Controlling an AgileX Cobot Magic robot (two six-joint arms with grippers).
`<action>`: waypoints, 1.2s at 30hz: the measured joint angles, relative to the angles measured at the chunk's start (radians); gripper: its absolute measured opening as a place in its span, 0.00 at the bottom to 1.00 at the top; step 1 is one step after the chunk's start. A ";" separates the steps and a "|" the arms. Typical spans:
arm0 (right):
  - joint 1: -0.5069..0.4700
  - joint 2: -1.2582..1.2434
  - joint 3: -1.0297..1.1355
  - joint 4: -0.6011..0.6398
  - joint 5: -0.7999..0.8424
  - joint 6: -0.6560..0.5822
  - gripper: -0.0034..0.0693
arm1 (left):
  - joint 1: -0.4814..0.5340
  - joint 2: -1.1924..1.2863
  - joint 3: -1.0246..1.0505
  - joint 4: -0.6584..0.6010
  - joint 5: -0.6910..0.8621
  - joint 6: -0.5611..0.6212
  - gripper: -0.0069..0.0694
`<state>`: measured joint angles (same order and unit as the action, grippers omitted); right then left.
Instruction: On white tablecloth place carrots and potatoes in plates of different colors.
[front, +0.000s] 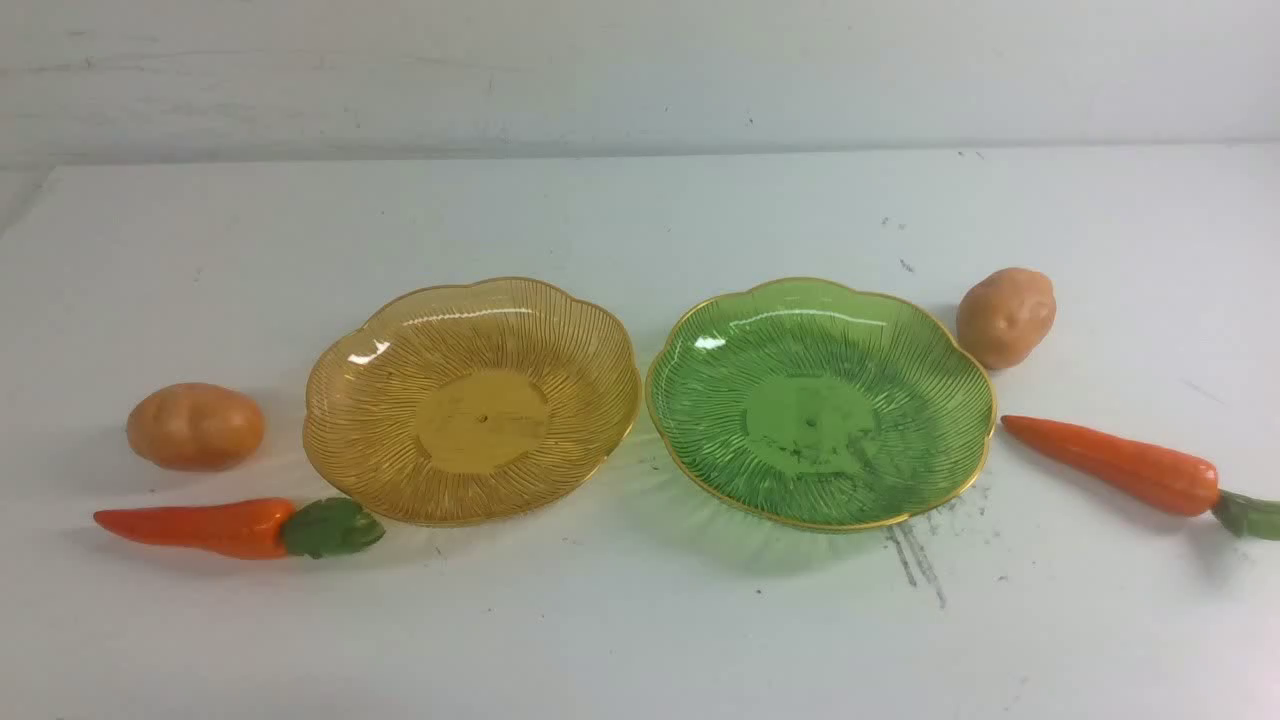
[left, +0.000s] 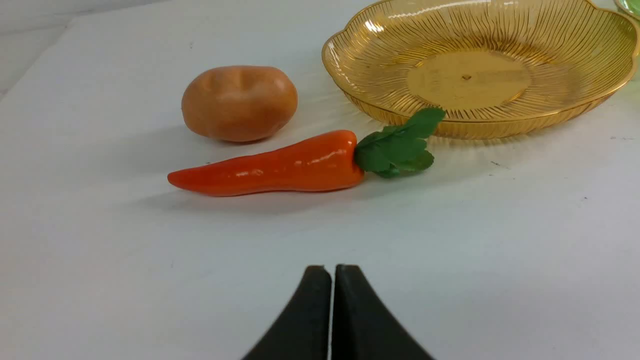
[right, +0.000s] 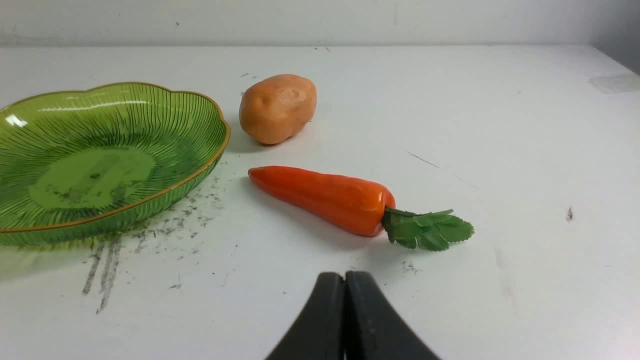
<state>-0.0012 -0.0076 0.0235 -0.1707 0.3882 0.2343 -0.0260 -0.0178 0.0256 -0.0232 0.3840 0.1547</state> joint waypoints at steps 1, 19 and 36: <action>0.000 0.000 0.000 0.000 0.000 0.000 0.03 | 0.000 0.000 0.000 0.000 0.000 0.000 0.09; 0.000 0.000 0.000 0.000 0.000 0.000 0.03 | 0.000 0.000 0.000 0.000 0.000 0.000 0.09; 0.000 0.000 0.000 0.000 0.000 0.000 0.03 | 0.000 0.000 0.003 -0.013 -0.155 -0.080 0.09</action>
<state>-0.0012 -0.0076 0.0235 -0.1707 0.3882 0.2343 -0.0260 -0.0178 0.0290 -0.0365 0.2293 0.0742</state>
